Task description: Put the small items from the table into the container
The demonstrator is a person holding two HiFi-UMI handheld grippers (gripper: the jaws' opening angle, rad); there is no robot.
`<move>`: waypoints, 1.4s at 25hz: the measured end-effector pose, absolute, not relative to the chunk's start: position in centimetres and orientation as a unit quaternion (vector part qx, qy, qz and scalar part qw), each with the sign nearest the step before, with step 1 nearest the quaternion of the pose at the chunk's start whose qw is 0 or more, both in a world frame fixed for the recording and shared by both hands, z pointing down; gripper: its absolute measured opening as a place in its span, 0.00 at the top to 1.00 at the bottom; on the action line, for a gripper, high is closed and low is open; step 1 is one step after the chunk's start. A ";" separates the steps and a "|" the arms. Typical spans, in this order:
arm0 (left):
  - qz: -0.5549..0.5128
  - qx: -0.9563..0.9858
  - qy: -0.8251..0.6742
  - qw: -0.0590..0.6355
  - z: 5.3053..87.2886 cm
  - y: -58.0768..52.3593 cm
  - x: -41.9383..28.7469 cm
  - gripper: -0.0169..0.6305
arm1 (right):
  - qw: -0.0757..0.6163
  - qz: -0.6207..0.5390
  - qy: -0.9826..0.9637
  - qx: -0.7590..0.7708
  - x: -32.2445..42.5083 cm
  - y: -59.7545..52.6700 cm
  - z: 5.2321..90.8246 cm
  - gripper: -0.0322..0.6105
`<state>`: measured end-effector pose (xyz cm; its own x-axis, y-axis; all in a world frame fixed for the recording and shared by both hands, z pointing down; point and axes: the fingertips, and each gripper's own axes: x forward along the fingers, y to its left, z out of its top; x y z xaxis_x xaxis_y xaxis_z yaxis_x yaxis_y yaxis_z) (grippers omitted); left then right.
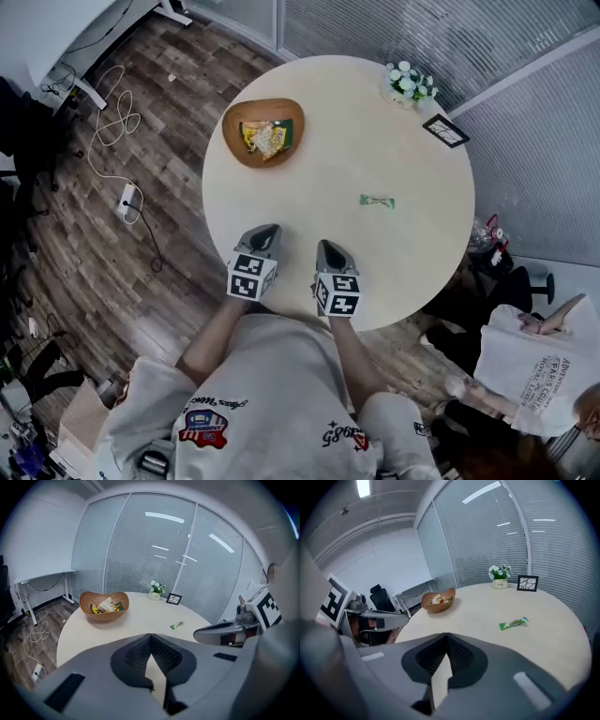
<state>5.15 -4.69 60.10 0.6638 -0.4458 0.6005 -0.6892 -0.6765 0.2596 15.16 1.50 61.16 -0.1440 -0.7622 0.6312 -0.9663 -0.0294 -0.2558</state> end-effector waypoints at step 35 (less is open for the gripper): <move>0.293 0.850 -0.349 0.266 61.9 -1.9 6.5 0.96 | 0.528 0.125 -0.736 0.405 33.9 -4.7 71.5 0.70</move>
